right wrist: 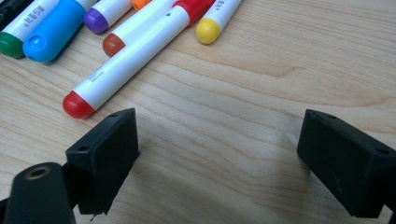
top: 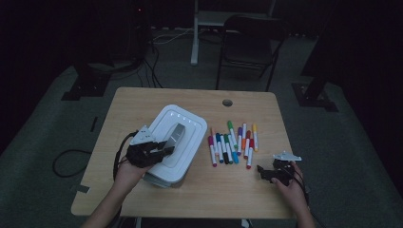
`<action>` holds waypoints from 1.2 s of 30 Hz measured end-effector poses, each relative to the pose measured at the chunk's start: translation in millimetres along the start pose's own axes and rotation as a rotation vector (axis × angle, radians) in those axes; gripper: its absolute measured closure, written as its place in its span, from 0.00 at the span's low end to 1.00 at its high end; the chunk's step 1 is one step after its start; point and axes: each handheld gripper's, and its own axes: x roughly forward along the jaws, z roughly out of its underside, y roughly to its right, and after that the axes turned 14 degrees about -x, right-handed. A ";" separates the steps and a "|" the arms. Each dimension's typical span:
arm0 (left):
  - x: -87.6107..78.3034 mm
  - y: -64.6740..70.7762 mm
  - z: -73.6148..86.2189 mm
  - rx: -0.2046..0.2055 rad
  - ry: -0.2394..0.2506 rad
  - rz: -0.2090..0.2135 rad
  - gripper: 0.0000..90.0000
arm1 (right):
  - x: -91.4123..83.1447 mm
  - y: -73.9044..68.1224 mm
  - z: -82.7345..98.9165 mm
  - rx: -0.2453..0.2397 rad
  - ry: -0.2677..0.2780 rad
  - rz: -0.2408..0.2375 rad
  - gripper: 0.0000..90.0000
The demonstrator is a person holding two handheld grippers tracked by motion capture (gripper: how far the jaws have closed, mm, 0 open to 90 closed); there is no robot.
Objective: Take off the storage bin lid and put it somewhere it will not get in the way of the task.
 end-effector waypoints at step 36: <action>-69.7 -93.6 5.2 -0.183 0.211 -0.149 0.79 | 0.2 0.1 -0.2 0.004 -0.002 0.003 0.13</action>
